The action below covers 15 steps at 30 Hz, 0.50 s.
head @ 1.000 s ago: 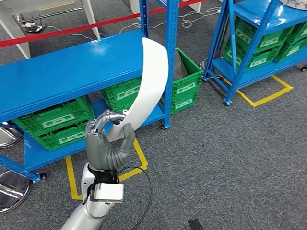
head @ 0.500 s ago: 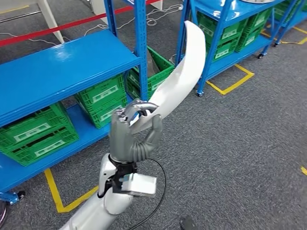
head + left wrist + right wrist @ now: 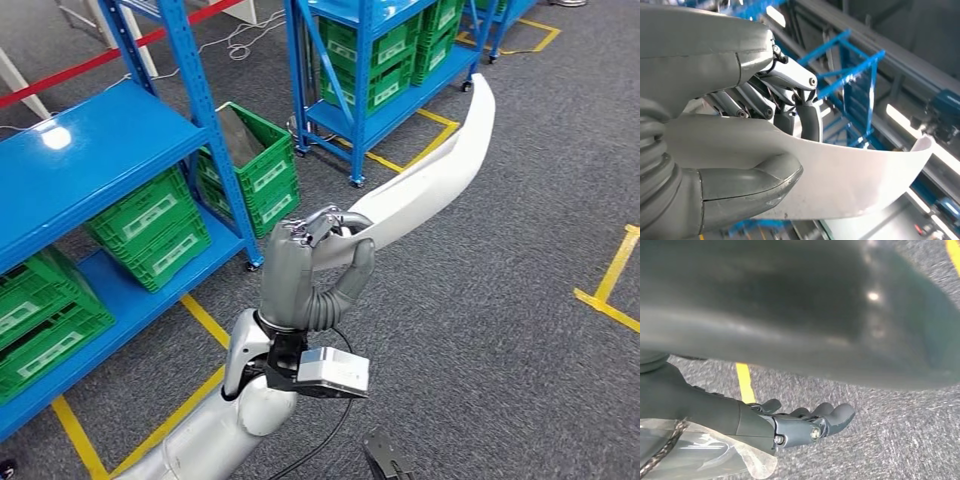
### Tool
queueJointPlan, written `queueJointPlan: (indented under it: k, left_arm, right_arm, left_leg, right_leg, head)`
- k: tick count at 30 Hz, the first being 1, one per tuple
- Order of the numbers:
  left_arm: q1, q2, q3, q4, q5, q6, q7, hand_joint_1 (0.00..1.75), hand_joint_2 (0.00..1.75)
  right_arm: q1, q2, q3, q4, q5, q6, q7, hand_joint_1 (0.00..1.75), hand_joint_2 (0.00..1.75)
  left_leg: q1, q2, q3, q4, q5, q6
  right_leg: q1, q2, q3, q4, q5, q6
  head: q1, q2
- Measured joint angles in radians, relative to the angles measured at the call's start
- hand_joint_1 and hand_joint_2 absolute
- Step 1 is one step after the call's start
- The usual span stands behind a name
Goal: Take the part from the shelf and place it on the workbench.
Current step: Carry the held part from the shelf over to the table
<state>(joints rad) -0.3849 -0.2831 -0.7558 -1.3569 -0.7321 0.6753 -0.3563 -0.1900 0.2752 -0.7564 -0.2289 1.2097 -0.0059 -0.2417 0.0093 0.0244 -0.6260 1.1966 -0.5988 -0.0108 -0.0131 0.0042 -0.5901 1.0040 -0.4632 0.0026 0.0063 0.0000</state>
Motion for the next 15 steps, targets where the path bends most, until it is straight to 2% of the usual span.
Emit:
queueJointPlan:
  k: [1,2,3,4,5,7,8,9,10,11,12,13,15]
  left_arm:
    - [-0.001,-0.001,0.000,0.003,0.000,0.000,0.000,1.75,1.75]
    - [-0.001,-0.002,0.000,0.007,0.000,0.000,0.000,1.75,1.75]
    - [-0.002,-0.004,0.000,0.010,0.001,0.000,0.000,1.75,1.75]
    - [-0.004,-0.006,0.000,0.013,0.001,0.000,0.000,1.75,1.75]
    - [-0.006,-0.010,0.000,0.014,0.001,0.000,0.000,1.75,1.75]
    - [-0.010,-0.015,0.001,0.017,0.001,0.000,0.000,1.75,1.75]
    - [-0.011,-0.017,0.001,0.018,0.001,0.000,0.000,1.75,1.75]
    - [-0.011,-0.020,0.001,0.019,0.002,0.000,0.001,1.75,1.75]
    - [-0.013,-0.022,0.001,0.020,0.002,0.000,0.001,1.75,1.75]
    - [-0.015,-0.026,0.000,0.021,0.001,0.000,0.001,1.75,1.75]
    - [-0.017,-0.028,0.000,0.021,0.001,0.000,0.001,1.75,1.75]
    - [-0.019,-0.030,-0.001,0.022,0.000,0.000,0.001,1.75,1.75]
    - [-0.021,-0.030,0.000,0.025,0.000,0.000,0.001,1.75,1.75]
  right_arm:
    - [0.000,0.001,0.002,0.000,0.000,0.000,0.000,0.00,0.00]
    - [0.000,0.002,0.003,0.000,0.000,0.000,0.000,0.00,0.00]
    - [0.001,0.002,0.005,0.000,0.000,0.000,0.000,0.00,0.00]
    - [0.002,0.002,0.005,0.000,0.000,0.000,0.000,0.00,0.00]
    - [0.002,0.003,0.006,0.000,0.000,0.000,0.000,0.00,0.00]
    - [0.001,0.008,0.006,0.000,0.000,0.000,0.000,0.00,0.00]
    - [0.000,0.010,0.006,-0.001,0.000,0.000,0.000,0.00,0.00]
    - [0.000,0.012,0.007,-0.001,0.000,0.000,0.000,0.00,0.00]
    - [0.000,0.012,0.007,-0.002,0.000,0.000,0.000,0.00,0.00]
    - [0.002,0.013,0.007,-0.002,0.000,0.000,0.000,0.00,0.00]
    - [0.003,0.013,0.007,-0.003,0.001,0.000,0.000,0.00,0.00]
    - [0.003,0.013,0.007,-0.003,0.001,0.000,0.000,0.00,0.00]
    - [-0.001,0.012,0.007,-0.005,0.000,-0.001,0.000,0.00,0.00]
  left_leg:
    - [0.000,-0.011,-0.030,0.063,-0.022,0.001]
    - [-0.001,-0.016,-0.049,0.101,-0.027,0.004]
    - [-0.002,-0.018,-0.051,0.097,-0.009,0.010]
    - [-0.004,-0.024,-0.036,0.057,0.024,0.018]
    - [-0.007,-0.042,-0.009,-0.012,0.067,0.029]
    - [-0.008,-0.097,0.038,-0.128,0.120,0.052]
    - [-0.010,-0.117,0.049,-0.160,0.128,0.060]
    - [-0.011,-0.121,0.052,-0.169,0.126,0.063]
    - [-0.013,-0.111,0.054,-0.179,0.128,0.062]
    - [-0.011,-0.097,0.058,-0.190,0.131,0.059]
    - [-0.008,-0.083,0.061,-0.201,0.136,0.057]
    - [-0.004,-0.067,0.065,-0.212,0.141,0.055]
    - [-0.001,-0.034,0.067,-0.220,0.144,0.055]
  right_leg:
    - [0.002,0.014,-0.001,0.000,0.001,-0.002]
    - [0.004,0.030,-0.001,0.000,0.001,-0.004]
    - [0.007,0.045,-0.001,0.001,0.002,-0.005]
    - [0.010,0.061,-0.001,0.001,0.003,-0.005]
    - [0.011,0.076,-0.002,0.001,0.004,-0.006]
    - [0.010,0.101,-0.006,0.002,0.007,-0.002]
    - [0.006,0.111,-0.011,0.002,0.010,0.002]
    - [0.003,0.122,-0.016,0.001,0.014,0.008]
    - [0.001,0.134,-0.021,-0.001,0.018,0.015]
    - [0.001,0.134,-0.027,-0.002,0.018,0.021]
    - [0.003,0.117,-0.036,0.006,0.011,0.026]
    - [0.006,0.090,-0.052,0.033,-0.007,0.030]
    - [0.006,0.027,-0.108,0.145,-0.065,0.040]
  head:
    - [0.000,0.000]
    - [0.000,0.000]
    - [0.000,0.000]
    - [0.000,0.000]
    - [0.000,0.000]
    - [0.003,0.000]
    - [0.001,0.000]
    - [-0.001,0.000]
    - [-0.005,0.000]
    - [-0.007,0.000]
    - [-0.004,0.000]
    - [0.001,0.000]
    - [0.008,0.000]
